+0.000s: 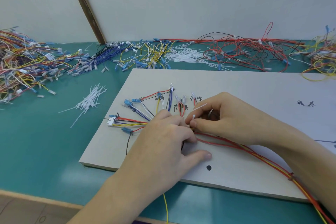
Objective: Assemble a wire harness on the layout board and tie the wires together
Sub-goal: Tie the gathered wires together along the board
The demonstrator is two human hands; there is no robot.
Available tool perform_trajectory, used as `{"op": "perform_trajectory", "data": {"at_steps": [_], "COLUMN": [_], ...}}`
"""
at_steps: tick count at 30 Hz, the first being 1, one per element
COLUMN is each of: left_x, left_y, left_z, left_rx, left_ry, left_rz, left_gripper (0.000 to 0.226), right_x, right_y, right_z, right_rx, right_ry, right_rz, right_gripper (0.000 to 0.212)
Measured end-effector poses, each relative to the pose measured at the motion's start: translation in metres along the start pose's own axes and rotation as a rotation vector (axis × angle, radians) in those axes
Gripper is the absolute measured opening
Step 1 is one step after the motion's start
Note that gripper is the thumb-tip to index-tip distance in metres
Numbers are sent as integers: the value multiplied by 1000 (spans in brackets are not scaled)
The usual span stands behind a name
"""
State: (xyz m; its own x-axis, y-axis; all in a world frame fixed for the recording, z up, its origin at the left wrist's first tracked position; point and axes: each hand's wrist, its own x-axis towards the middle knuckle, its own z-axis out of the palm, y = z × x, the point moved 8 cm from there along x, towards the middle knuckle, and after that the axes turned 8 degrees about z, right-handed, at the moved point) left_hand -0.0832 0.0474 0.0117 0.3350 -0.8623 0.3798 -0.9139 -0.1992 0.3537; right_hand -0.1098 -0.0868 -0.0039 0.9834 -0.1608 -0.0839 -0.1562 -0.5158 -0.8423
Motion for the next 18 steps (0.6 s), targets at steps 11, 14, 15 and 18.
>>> {"op": "perform_trajectory", "data": {"at_steps": [11, 14, 15, 18], "left_x": [10, 16, 17, 21], "left_y": [-5, 1, 3, 9], "left_z": [4, 2, 2, 2], "left_rx": [-76, 0, 21, 70], "left_ry": [-31, -56, -70, -97], "left_rz": [7, 151, 214, 351], "left_gripper": [22, 27, 27, 32], "right_x": [-3, -3, -3, -2], "right_y": [-4, -4, -4, -4], "right_z": [1, 1, 1, 2], "right_rx": [-4, -5, -6, -9], "right_ry": [-14, -13, -14, -20], "right_rz": [-8, -14, -15, -19], "right_gripper": [17, 19, 18, 19]}}
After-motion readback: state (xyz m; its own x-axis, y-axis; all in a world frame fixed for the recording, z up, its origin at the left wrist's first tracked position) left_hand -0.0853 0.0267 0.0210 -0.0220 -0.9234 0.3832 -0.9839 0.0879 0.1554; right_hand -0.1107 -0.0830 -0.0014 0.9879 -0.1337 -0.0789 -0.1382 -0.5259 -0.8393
